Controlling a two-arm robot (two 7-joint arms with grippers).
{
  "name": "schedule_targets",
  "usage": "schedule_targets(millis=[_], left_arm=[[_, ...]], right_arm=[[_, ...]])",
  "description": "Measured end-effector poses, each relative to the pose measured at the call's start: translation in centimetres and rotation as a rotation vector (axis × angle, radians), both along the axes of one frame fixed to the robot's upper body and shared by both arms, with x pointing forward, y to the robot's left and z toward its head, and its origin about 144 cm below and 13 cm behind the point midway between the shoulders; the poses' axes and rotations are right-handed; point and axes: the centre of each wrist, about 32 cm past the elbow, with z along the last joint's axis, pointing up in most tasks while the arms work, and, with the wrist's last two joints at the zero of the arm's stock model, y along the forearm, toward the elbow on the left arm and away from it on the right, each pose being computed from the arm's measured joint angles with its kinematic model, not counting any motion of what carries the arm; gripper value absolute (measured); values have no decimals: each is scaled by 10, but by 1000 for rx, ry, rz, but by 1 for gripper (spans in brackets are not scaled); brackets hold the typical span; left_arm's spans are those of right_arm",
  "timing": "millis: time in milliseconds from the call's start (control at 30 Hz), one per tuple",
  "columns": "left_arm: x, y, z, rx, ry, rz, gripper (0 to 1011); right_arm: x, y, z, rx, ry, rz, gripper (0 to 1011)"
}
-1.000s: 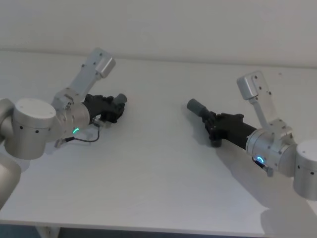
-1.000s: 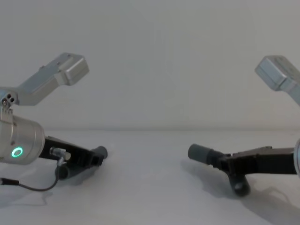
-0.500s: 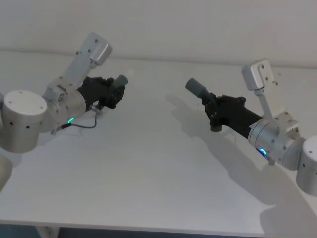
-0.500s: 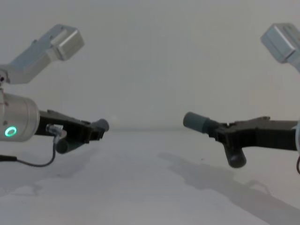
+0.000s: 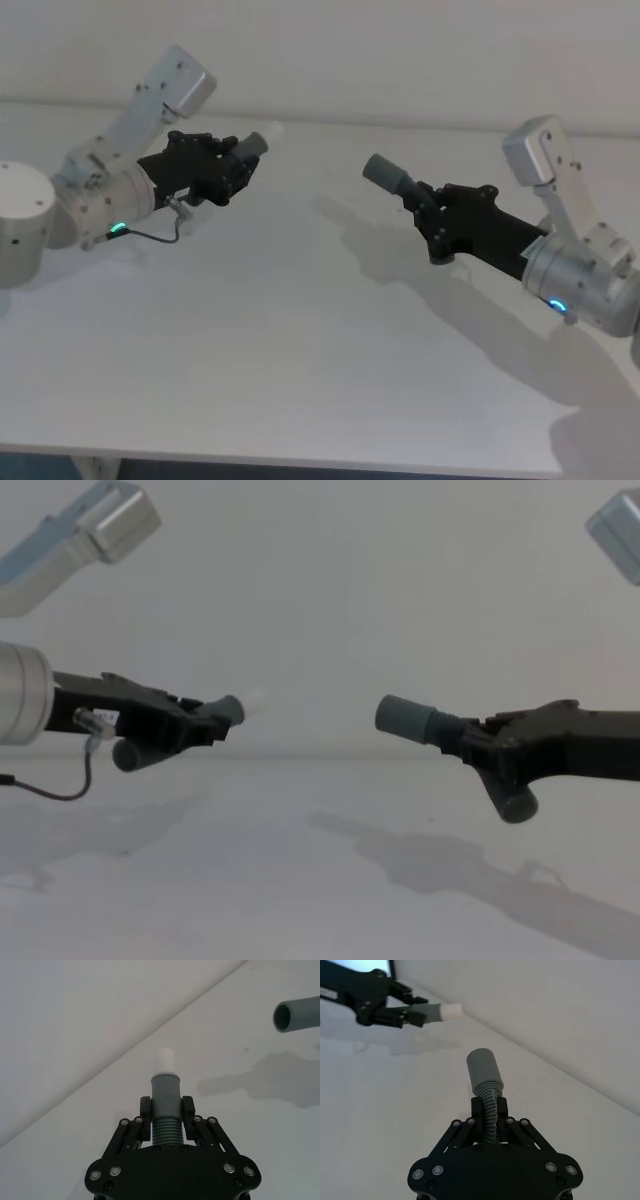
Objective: Use both hands to pick up one end of the pipe from the table, align the ends, and insert them.
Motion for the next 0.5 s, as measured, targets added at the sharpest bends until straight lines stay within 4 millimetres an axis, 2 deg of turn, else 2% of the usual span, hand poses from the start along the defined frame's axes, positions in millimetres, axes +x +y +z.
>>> schedule_targets(millis=[500], left_arm=[[7, 30, 14, 16, -53, -234, 356]], right_arm=[[7, -32, 4, 7, -11, 185, 156]])
